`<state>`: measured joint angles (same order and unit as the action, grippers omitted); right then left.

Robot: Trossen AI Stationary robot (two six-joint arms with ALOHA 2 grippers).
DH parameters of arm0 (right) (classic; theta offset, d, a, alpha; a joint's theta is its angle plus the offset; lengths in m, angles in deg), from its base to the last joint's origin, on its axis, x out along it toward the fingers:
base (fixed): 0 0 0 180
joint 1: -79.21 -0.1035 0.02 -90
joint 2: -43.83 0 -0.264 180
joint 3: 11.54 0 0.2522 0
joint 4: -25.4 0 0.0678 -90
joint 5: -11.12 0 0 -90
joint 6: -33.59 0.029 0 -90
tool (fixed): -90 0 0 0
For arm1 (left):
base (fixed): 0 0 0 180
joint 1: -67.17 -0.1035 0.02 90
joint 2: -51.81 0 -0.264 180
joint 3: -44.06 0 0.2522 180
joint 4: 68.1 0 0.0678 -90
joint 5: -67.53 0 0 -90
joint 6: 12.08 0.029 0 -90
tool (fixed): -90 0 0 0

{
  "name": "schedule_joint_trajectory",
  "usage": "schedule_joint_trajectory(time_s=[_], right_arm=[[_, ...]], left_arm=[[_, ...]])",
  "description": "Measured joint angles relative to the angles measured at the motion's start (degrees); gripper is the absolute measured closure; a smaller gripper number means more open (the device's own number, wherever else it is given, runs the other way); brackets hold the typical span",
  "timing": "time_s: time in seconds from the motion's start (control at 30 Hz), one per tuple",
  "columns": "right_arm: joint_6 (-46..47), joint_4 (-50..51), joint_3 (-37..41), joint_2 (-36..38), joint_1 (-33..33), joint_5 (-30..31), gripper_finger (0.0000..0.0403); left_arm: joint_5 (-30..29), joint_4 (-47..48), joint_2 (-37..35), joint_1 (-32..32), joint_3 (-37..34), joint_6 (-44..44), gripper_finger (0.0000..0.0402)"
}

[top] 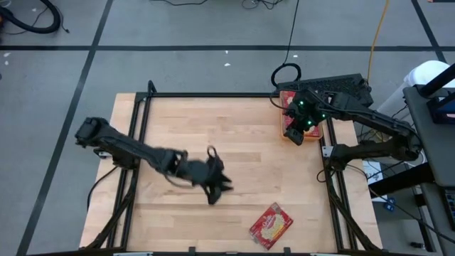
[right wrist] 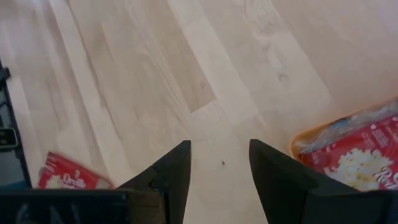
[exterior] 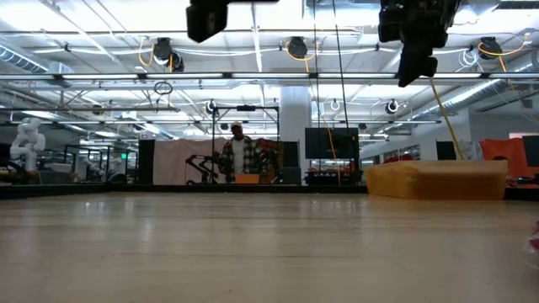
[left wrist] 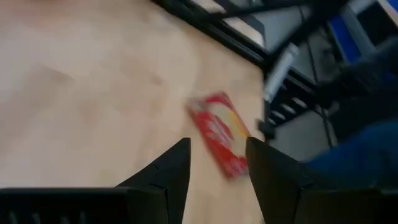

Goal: Sort popcorn bags into baskets
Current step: Put the red popcorn bag into the orange bin

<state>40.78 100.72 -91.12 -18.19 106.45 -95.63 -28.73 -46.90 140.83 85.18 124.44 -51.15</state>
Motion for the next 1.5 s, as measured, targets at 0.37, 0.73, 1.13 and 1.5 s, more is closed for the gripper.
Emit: schedule_joint_trajectory(time_s=[0.37, 0.73, 1.13, 1.5], right_arm=[[-5.7, -0.1, 0.0, 0.0, 0.0, 0.0, 0.025], [-7.6, -1.5, 0.8, 0.0, 0.0, -0.1, 0.025], [-5.7, -4.8, 6.8, 0.9, 0.0, -5.7, 0.025], [-4.7, -5.6, 7.2, 2.2, 0.0, -7.4, 0.025]], left_arm=[[3.9, -1.9, 21.8, 6.6, 17.5, 1.1, 0.0245], [12.3, -5.3, 38.5, 6.7, 32.2, 4.1, 0.0267], [17.8, -7.1, 46.1, 4.9, 31.9, 1.5, 0.0392], [18.3, -4.7, 49.6, 3.3, 32.3, 0.6, 0.0387]])
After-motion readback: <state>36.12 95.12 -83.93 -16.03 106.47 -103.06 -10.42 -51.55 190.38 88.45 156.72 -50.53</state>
